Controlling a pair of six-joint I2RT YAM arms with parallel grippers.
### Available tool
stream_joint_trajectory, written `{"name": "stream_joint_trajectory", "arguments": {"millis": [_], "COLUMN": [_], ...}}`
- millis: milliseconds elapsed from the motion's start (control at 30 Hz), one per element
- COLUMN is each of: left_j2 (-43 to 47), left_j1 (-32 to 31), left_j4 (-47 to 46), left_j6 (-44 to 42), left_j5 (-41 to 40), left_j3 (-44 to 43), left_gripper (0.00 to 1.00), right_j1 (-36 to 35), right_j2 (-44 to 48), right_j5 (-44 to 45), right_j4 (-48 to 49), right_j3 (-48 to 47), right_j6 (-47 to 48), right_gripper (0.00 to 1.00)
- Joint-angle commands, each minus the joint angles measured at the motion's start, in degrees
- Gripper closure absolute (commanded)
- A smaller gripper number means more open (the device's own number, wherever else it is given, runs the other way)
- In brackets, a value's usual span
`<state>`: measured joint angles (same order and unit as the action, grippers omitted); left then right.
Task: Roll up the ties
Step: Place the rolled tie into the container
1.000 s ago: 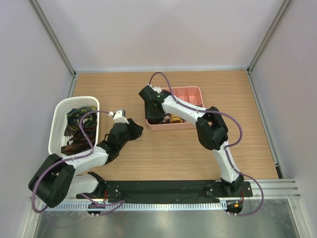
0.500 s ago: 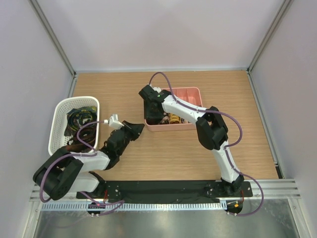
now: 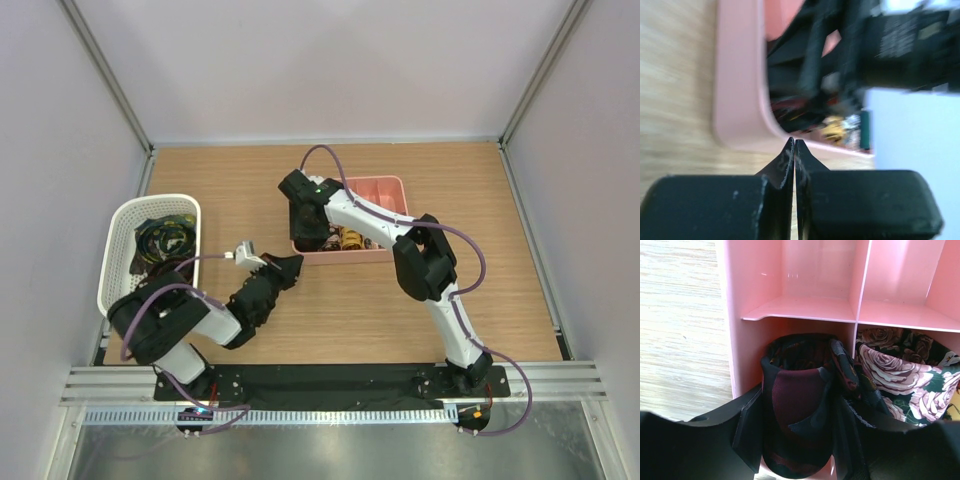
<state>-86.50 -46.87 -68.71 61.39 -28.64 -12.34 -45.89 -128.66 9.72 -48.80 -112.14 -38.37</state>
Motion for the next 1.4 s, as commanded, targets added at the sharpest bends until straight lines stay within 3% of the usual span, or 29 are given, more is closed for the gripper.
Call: {"name": "stream_joint_trajectory", "arguments": {"millis": [0, 133, 567, 1000, 1367], "left_j2": [-7.00, -10.79, -2.89, -9.83, -11.50], "left_j1": [-1.29, -1.73, -5.77, -5.34, -1.03], "left_j4": [-19.80, -19.89, -19.89, -19.89, -19.89], "left_j6": [-3.39, -4.77, -14.01, -14.98, -14.54], "left_j5": [-6.41, -6.78, -10.73, -15.04, -9.15], "left_j3": [-0.22, -2.86, -3.22, -9.02, -10.25], "left_gripper": [0.99, 1.00, 0.98, 0.96, 0.96], "right_j1": [-0.96, -1.04, -1.04, -1.04, -1.04], "right_j2": [-0.80, -0.28, 0.25, 1.04, 0.96], "right_j5": [-1.80, -1.98, -1.45, 0.74, 0.13], "right_j4": [-3.32, -3.76, -5.17, -6.57, -6.93], "right_j3": [0.34, 0.51, -0.80, -1.59, -1.68], "right_j6": [-3.38, -3.73, -3.20, -3.29, -2.94], "right_gripper": [0.42, 0.42, 0.41, 0.39, 0.38]}}
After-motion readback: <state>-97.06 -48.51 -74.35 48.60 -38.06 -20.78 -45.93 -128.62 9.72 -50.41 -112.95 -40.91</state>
